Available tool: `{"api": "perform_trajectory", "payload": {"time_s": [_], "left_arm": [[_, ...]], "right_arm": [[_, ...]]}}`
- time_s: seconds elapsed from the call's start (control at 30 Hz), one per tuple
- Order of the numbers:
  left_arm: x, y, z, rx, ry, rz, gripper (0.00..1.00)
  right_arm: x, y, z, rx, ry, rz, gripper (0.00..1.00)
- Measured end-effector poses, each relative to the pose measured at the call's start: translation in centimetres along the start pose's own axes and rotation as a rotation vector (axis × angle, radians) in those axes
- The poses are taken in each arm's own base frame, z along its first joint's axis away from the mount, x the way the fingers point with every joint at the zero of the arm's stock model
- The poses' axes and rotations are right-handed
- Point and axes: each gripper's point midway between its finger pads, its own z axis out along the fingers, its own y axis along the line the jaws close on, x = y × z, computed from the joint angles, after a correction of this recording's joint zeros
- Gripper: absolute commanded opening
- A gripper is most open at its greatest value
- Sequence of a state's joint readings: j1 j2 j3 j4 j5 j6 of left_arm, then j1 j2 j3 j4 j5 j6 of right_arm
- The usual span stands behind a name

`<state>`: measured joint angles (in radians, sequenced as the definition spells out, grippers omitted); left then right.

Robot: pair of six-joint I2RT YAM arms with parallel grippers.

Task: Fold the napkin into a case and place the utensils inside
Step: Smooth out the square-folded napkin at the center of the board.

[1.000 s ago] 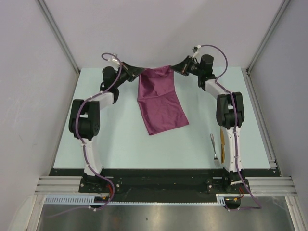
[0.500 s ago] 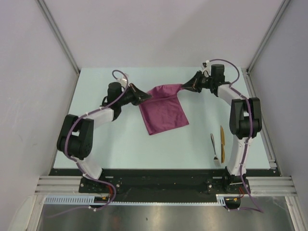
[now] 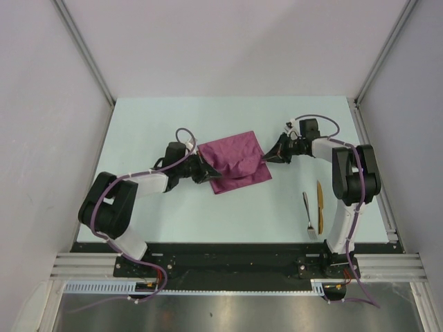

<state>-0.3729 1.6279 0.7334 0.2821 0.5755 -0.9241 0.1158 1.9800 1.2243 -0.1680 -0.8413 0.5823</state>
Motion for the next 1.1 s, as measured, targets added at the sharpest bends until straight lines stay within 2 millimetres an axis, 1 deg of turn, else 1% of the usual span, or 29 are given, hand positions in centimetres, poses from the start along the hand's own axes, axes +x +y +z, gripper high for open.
{"api": "perform_trajectory", "payload": {"time_s": [0.27,0.5,0.73,0.9,0.97,1.0,1.03,1.07,1.1], "left_arm": [[1.2,1.6,-0.3,-0.055,0.035,0.004,0.00],[2.1,2.8,-0.9,-0.109,0.055,-0.001,0.00],[2.9,4.2,-1.2,-0.155,0.066,-0.011,0.00],[3.1,4.5,-1.2,-0.162,0.071,-0.016,0.00],[3.2,4.6,-1.2,-0.166,0.074,-0.015,0.02],[3.2,4.7,-1.2,-0.168,0.075,-0.014,0.06],[3.3,4.8,-1.3,-0.170,0.077,-0.014,0.08],[3.4,4.8,-1.3,-0.171,0.078,-0.015,0.09],[3.4,4.9,-1.3,-0.172,0.079,-0.015,0.14]], "right_arm": [[2.0,-1.5,-0.2,0.029,0.031,0.001,0.00],[3.2,-1.8,-0.8,0.046,0.043,-0.008,0.00],[3.9,-2.6,-0.9,0.073,0.056,-0.021,0.00],[4.2,-3.1,-0.8,0.099,0.063,-0.039,0.00],[4.3,-3.3,-0.8,0.111,0.066,-0.044,0.00],[4.4,-3.4,-0.8,0.118,0.068,-0.047,0.02],[4.5,-3.5,-0.8,0.125,0.071,-0.049,0.06],[4.6,-3.7,-0.8,0.132,0.072,-0.051,0.08],[4.6,-3.8,-0.8,0.140,0.071,-0.052,0.10]]}}
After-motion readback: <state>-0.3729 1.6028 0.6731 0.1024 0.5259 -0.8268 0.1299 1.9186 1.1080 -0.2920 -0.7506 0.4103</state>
